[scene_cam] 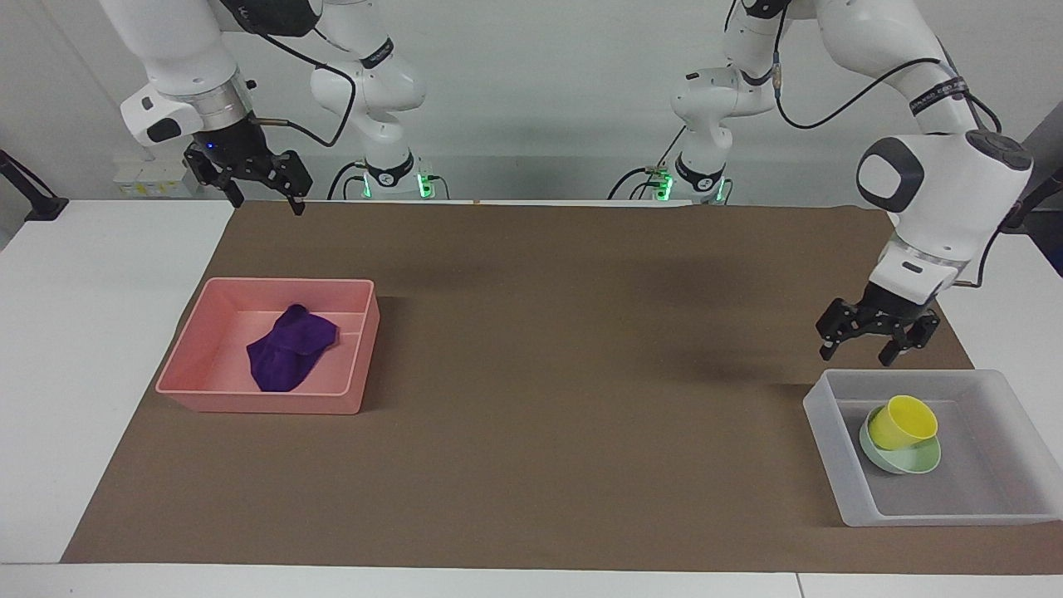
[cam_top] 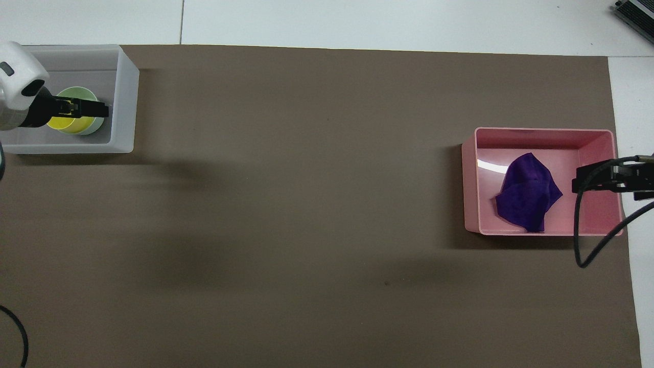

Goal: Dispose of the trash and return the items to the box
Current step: 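Open the left gripper and release the cup beside the bowl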

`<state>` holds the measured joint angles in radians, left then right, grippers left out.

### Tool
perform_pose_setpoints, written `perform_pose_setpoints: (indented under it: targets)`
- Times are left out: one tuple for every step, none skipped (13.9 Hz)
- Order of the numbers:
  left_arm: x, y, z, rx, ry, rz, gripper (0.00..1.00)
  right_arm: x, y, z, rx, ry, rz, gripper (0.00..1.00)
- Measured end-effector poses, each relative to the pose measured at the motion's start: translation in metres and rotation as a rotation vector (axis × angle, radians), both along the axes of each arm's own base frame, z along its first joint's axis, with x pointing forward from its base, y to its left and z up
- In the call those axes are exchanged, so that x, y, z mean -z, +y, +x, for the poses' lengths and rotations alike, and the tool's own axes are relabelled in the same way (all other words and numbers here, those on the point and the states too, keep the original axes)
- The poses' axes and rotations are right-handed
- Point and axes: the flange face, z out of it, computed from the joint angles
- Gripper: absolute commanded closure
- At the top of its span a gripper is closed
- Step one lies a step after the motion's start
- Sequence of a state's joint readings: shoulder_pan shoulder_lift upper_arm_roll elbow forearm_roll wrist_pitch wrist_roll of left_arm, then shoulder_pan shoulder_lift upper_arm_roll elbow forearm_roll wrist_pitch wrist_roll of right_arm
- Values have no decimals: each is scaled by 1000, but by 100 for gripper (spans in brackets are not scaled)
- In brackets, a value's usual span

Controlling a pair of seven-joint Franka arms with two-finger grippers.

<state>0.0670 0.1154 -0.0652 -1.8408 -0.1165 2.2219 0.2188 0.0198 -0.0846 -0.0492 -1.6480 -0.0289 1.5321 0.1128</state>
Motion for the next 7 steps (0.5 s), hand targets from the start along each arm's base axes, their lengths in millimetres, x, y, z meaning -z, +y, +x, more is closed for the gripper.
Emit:
perform_pose_setpoints:
  targets:
    - [-5, -7, -14, 10, 2, 3, 0, 0, 0, 0, 0, 0, 0, 0]
    - [-10, -13, -29, 20, 1, 6, 0, 0, 0, 0, 0, 0, 0, 0]
    - [-15, -17, -44, 25, 2, 8, 0, 0, 0, 0, 0, 1, 0, 0]
    - [-19, -21, -58, 27, 11, 9, 0, 0, 0, 0, 0, 1, 0, 0]
    - [-23, -26, -69, 27, 28, 10, 0, 0, 0, 0, 0, 1, 0, 0]
    - [-28, -32, -76, 23, 45, 19, 0, 0, 0, 0, 0, 1, 0, 0]
    - [-34, -39, -81, 14, 56, 33, 0, 1, 0, 0, 0, 1, 0, 0]
